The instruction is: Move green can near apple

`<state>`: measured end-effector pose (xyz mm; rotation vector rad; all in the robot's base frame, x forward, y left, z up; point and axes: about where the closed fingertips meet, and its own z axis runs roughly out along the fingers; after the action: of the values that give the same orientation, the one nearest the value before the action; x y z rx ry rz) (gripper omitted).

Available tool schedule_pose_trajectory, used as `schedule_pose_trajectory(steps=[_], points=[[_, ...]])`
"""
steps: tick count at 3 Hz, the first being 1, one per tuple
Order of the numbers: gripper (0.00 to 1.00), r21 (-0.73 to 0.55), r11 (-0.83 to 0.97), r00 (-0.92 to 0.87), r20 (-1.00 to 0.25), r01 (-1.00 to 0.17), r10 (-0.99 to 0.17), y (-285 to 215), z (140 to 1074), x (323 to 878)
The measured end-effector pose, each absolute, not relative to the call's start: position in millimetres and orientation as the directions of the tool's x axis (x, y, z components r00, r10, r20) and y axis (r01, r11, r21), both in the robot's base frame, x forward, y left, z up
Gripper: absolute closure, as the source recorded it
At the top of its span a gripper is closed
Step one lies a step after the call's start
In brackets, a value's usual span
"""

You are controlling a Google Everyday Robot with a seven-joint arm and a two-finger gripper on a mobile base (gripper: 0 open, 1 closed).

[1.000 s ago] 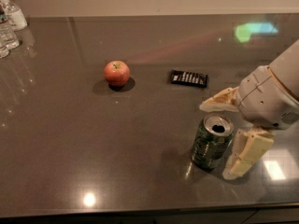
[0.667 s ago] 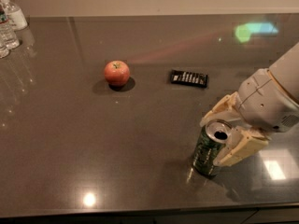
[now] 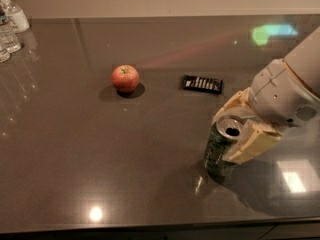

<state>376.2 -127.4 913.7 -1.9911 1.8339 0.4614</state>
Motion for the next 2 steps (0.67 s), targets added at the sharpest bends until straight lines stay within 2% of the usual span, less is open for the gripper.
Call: schedule_pose_trajectory(steps=[1,2], points=[[1.0,-0.072,-0.039,0.069,-0.491,-0.997,-0.868,-122.7,926.1,389.2],[1.0,-0.074,0.069,-0.019,-0.536,-0.995,-0.844,-72.3,943.9,477.8]])
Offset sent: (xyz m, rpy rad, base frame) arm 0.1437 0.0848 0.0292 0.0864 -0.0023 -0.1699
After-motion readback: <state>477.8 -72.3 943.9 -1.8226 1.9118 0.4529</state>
